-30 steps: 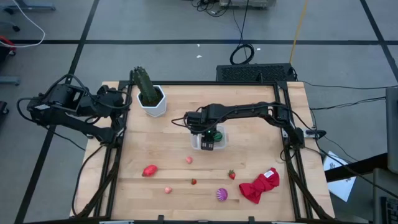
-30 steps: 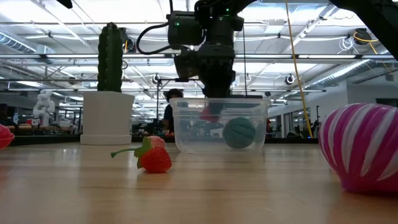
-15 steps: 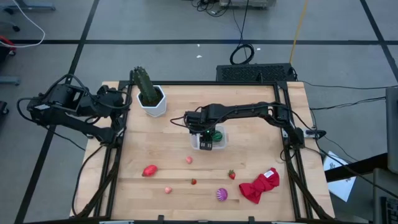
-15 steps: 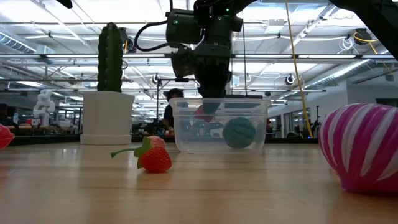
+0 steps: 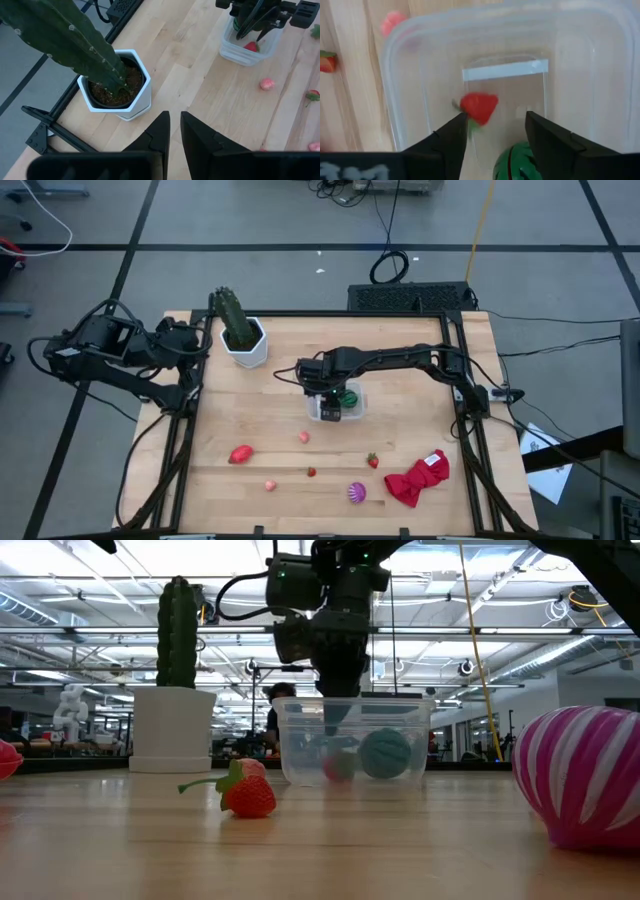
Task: Pick and placing Produce into tupperware
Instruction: Put the top peach into the transparent bin
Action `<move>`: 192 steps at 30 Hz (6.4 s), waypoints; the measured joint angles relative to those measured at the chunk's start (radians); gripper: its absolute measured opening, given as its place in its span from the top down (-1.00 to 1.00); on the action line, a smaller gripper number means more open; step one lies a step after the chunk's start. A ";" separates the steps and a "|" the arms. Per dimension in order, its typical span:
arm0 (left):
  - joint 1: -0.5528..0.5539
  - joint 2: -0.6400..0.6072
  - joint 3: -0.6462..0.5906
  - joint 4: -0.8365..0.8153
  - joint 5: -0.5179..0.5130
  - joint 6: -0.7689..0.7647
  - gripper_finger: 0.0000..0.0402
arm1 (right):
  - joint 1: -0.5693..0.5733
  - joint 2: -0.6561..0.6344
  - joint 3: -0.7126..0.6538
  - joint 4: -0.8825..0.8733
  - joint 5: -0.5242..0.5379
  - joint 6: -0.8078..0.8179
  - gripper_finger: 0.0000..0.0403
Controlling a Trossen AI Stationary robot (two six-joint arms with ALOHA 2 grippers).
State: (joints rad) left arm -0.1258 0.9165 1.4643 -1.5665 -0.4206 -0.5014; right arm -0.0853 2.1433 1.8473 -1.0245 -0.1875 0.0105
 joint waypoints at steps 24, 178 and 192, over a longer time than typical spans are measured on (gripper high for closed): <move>0.000 0.000 0.000 0.000 0.000 0.000 0.75 | 0.000 -0.010 0.000 0.056 0.000 0.003 0.02; -0.199 1.031 0.000 0.715 0.290 -0.615 -0.40 | 0.009 -0.825 0.194 -0.218 0.003 -0.026 0.02; -0.175 1.097 0.000 0.703 0.283 -0.628 -0.40 | 0.009 -0.825 0.194 -0.214 0.003 -0.026 0.02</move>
State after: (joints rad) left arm -0.3013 2.0138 1.4639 -0.8636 -0.1371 -1.1299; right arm -0.0767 1.3182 2.0411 -1.2388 -0.1844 -0.0154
